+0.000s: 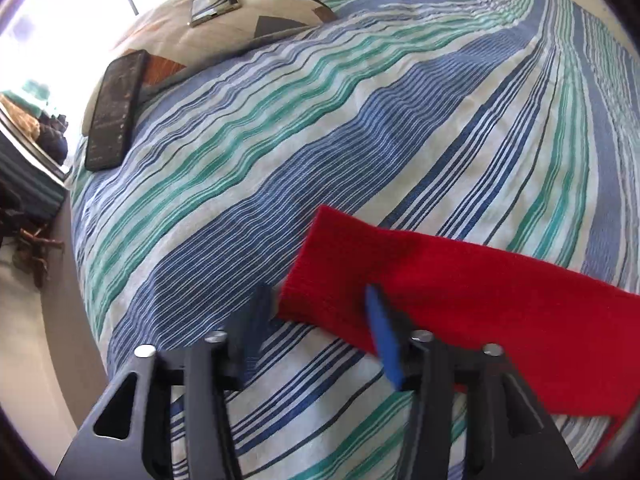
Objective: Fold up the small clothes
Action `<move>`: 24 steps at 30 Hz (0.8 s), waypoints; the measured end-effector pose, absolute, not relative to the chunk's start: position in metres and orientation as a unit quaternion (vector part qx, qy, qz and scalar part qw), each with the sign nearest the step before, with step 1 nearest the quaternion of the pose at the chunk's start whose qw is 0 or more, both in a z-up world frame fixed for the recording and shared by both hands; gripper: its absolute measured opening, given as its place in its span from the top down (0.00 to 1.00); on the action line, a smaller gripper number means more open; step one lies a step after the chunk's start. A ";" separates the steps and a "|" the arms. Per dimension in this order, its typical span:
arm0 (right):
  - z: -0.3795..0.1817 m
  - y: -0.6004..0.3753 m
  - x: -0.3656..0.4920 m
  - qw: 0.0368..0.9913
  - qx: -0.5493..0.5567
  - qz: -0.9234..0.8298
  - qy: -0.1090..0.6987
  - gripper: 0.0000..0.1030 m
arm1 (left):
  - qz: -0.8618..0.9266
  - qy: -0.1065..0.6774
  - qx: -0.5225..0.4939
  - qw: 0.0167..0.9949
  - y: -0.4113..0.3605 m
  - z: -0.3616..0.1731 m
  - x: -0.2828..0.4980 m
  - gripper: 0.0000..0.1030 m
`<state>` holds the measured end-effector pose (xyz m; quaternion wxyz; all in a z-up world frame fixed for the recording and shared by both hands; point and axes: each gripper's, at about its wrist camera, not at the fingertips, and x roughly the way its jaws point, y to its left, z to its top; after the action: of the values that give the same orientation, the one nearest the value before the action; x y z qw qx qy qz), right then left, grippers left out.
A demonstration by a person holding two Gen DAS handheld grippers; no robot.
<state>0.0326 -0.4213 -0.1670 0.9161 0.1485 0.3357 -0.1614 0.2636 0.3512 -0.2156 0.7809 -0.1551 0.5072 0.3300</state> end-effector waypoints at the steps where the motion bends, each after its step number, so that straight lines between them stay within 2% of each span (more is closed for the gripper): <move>1: -0.167 -0.423 0.031 0.916 0.155 -0.163 0.333 0.34 | 0.323 0.496 -0.157 0.791 0.348 -0.206 0.254 0.34; 5: -0.168 -0.426 0.031 0.915 0.163 -0.161 0.332 0.34 | 0.251 0.482 -0.128 0.830 0.302 -0.174 0.218 0.33; 7: -0.167 -0.419 0.035 0.918 0.149 -0.146 0.338 0.34 | 0.193 0.481 -0.106 0.848 0.262 -0.164 0.195 0.29; 13: -0.173 -0.352 0.042 0.910 0.172 0.040 0.375 0.34 | -0.011 0.470 -0.041 0.882 0.112 -0.158 0.125 0.20; 15: -0.183 -0.316 0.049 0.897 0.163 0.098 0.398 0.34 | -0.054 0.468 -0.012 0.882 0.070 -0.169 0.110 0.16; 19: -0.210 -0.256 0.062 0.878 0.094 0.148 0.446 0.34 | -0.082 0.505 0.068 0.857 0.014 -0.220 0.095 0.16; 20: -0.225 -0.245 0.065 0.865 0.058 0.136 0.479 0.34 | -0.071 0.526 0.102 0.841 0.002 -0.236 0.089 0.16; 21: -0.247 -0.238 0.064 0.844 0.013 0.110 0.524 0.34 | -0.063 0.537 0.130 0.831 -0.001 -0.249 0.082 0.11; 22: -0.263 -0.236 0.059 0.832 -0.021 0.092 0.546 0.34 | -0.063 0.529 0.144 0.834 -0.002 -0.249 0.074 0.09; 24: -0.258 -0.236 0.044 0.843 -0.031 0.080 0.531 0.34 | -0.056 0.537 0.147 0.828 0.004 -0.242 0.069 0.06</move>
<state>0.0443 -0.2355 -0.2582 0.8433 -0.0309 0.5306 0.0799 0.0686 0.0036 -0.2418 0.8285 0.1474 0.5373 -0.0564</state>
